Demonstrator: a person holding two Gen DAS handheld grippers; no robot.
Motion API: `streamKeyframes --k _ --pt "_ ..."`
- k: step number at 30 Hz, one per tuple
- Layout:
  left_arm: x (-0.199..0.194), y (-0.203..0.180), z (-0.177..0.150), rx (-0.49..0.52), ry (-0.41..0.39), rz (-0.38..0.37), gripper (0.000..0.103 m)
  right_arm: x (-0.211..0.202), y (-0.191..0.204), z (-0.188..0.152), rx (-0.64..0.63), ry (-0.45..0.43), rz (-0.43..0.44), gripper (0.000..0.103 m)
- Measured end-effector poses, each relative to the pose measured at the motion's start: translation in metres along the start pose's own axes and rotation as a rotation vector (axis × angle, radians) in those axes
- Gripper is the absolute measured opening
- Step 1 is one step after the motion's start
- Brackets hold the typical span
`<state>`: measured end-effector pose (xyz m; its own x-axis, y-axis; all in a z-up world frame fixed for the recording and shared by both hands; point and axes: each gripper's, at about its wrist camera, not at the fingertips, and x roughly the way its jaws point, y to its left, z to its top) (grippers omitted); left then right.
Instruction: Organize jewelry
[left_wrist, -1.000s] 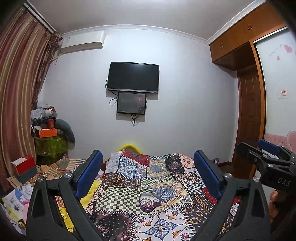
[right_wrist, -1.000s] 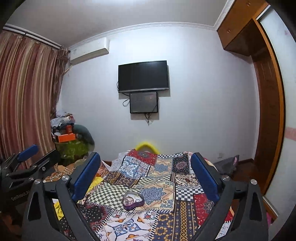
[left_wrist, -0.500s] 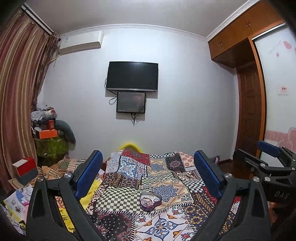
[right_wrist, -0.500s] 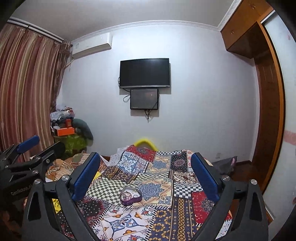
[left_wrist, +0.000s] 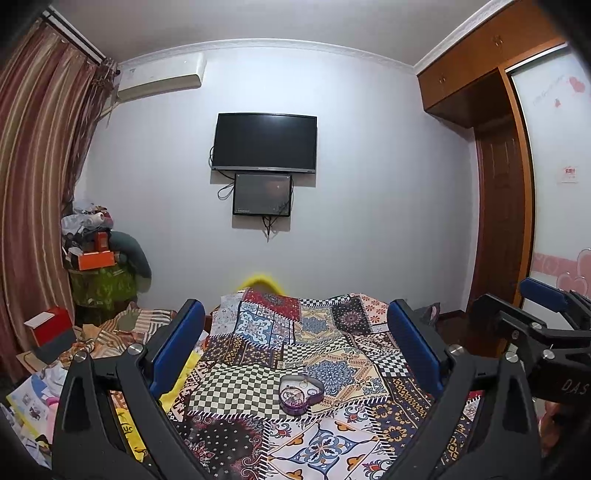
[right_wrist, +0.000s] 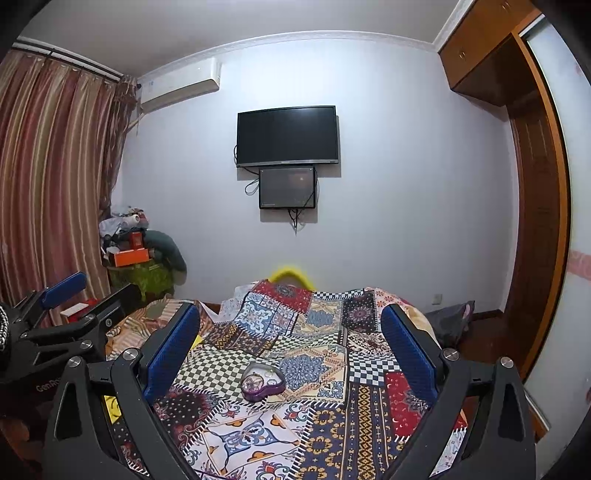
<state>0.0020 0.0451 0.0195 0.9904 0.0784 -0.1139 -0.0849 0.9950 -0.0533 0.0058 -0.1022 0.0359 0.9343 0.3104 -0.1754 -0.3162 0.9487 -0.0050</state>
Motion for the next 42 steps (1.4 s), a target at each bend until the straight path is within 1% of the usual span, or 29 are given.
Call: streamKeyframes --k 16,27,31,42 --pt "0.0054 0.0057 -0.0024 -0.028 0.025 -0.017 0.099 -0.0028 0.0004 0.0038 0.005 0.002 0.008 0.097" --pt "0.0053 0.0078 -0.0038 -0.033 0.024 -0.023 0.099 -0.0015 -0.0019 0.0021 0.019 0.012 0.01 0.097" --pt "0.0062 0.0097 -0.0041 -0.041 0.03 -0.036 0.099 -0.0011 -0.0023 0.002 0.021 0.015 0.013 0.097" --pt "0.0085 0.0068 -0.0064 -0.022 0.033 -0.034 0.099 -0.0001 -0.0021 0.0016 0.022 0.021 0.017 0.097"
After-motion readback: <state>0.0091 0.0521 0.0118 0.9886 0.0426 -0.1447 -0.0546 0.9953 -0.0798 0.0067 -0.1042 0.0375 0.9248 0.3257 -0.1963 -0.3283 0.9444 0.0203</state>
